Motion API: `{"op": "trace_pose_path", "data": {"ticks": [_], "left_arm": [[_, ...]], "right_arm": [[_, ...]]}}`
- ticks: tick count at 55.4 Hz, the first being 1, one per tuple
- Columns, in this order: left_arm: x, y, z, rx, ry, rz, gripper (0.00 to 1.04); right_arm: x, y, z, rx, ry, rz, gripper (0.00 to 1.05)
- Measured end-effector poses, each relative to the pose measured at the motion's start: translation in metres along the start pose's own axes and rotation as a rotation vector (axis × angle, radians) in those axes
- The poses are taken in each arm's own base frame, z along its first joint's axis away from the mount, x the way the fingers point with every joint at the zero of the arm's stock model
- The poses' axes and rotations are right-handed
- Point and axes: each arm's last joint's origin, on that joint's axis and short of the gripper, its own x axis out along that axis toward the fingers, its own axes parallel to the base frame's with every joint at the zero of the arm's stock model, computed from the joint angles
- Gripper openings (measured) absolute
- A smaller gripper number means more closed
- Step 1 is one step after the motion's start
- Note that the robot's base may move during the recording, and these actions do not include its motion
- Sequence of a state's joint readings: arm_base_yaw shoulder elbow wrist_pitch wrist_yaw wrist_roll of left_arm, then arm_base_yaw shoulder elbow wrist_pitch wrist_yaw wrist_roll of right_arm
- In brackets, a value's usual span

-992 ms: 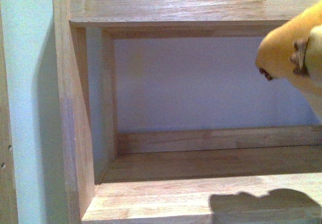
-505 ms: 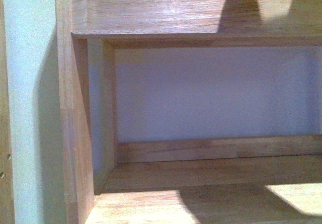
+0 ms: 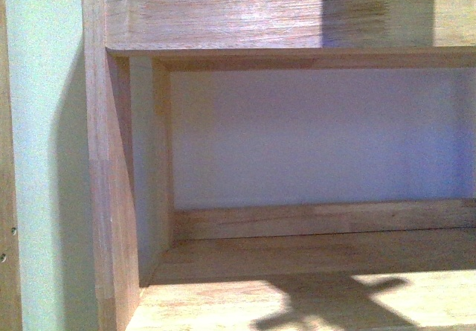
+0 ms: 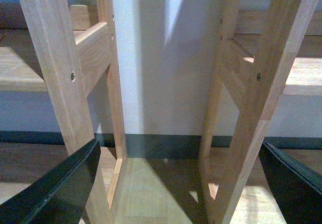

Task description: Put away toys

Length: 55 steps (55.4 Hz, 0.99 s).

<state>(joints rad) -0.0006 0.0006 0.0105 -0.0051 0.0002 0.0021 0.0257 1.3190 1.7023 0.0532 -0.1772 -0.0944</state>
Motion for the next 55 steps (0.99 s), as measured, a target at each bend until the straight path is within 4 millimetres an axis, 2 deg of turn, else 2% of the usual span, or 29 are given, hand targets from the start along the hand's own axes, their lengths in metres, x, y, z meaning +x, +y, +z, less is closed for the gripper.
{"op": "trace_pose_path", "data": {"ticks": [5,11,21,38,55], "left_arm": [[0.000,0.000,0.000,0.000,0.000,0.000,0.99],[0.000,0.000,0.000,0.000,0.000,0.000,0.99],[0.000,0.000,0.000,0.000,0.000,0.000,0.99],[0.000,0.000,0.000,0.000,0.000,0.000,0.99],[0.000,0.000,0.000,0.000,0.000,0.000,0.99]], "right_arm": [[0.030,0.005,0.005,0.038,0.021,0.019,0.18],[0.056,0.012,0.004,0.091,0.051,0.040,0.18],[0.098,0.028,-0.013,0.260,0.139,0.127,0.18],[0.128,0.034,-0.031,0.462,0.211,0.171,0.18],[0.139,0.036,-0.045,0.576,0.250,0.207,0.18]]}}
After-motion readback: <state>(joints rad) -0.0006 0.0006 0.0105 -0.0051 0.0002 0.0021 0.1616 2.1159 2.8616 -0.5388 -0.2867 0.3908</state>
